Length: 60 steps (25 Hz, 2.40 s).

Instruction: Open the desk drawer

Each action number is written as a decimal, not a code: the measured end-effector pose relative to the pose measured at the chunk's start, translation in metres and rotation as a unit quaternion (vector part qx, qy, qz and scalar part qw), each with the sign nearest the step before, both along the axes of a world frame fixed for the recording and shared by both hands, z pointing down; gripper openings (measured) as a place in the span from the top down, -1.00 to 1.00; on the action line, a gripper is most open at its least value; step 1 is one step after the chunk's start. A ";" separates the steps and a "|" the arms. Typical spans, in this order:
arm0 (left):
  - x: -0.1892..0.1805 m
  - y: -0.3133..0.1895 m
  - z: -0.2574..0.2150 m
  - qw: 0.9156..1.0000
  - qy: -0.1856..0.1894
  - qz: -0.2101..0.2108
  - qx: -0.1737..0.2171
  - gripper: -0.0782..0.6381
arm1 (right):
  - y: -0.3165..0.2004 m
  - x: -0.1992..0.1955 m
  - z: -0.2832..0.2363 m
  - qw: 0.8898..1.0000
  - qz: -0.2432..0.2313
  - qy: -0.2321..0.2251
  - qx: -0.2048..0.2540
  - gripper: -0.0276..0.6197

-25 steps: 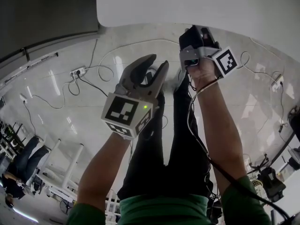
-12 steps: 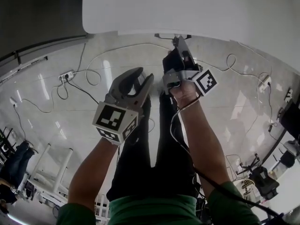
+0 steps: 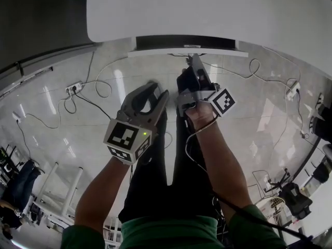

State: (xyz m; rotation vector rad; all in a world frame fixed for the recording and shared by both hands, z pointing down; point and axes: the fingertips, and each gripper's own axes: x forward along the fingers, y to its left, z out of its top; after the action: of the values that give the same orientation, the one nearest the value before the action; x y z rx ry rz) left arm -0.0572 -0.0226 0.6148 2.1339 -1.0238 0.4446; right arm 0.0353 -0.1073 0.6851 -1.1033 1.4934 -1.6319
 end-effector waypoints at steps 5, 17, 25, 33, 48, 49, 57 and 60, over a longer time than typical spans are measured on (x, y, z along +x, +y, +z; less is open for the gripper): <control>0.002 0.002 0.004 1.000 0.001 0.007 -0.006 0.44 | 0.014 -0.001 0.003 1.000 -0.006 -0.005 -0.002 0.86; -0.007 0.001 0.018 1.000 -0.009 0.002 -0.008 0.44 | 0.026 -0.001 0.015 1.000 -0.022 0.002 0.000 0.86; -0.001 0.005 0.015 1.000 0.001 0.000 -0.020 0.44 | 0.027 0.000 0.016 1.000 -0.024 0.001 -0.003 0.86; -0.001 0.009 0.017 1.000 0.003 -0.003 -0.024 0.44 | 0.041 0.002 0.020 1.000 -0.026 0.002 -0.014 0.86; 0.001 0.019 0.021 1.000 0.003 -0.002 -0.026 0.44 | 0.059 0.002 0.064 0.995 -0.074 0.059 -0.041 0.85; 0.001 0.021 0.022 1.000 0.003 -0.001 -0.027 0.44 | 0.059 0.001 0.067 0.995 -0.073 0.060 -0.044 0.85; 0.002 0.024 0.020 1.000 0.001 0.003 -0.027 0.44 | 0.067 0.003 0.089 0.988 -0.084 0.096 -0.086 0.83; 0.005 0.017 0.018 1.000 0.004 0.000 -0.022 0.44 | 0.068 0.005 0.094 0.987 -0.083 0.095 -0.098 0.83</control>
State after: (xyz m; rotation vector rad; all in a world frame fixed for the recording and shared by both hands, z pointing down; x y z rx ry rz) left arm -0.0524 -0.0053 0.6327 2.0948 -1.0002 0.4556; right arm 0.0405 -0.0389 0.7786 -1.3027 1.6089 -1.8652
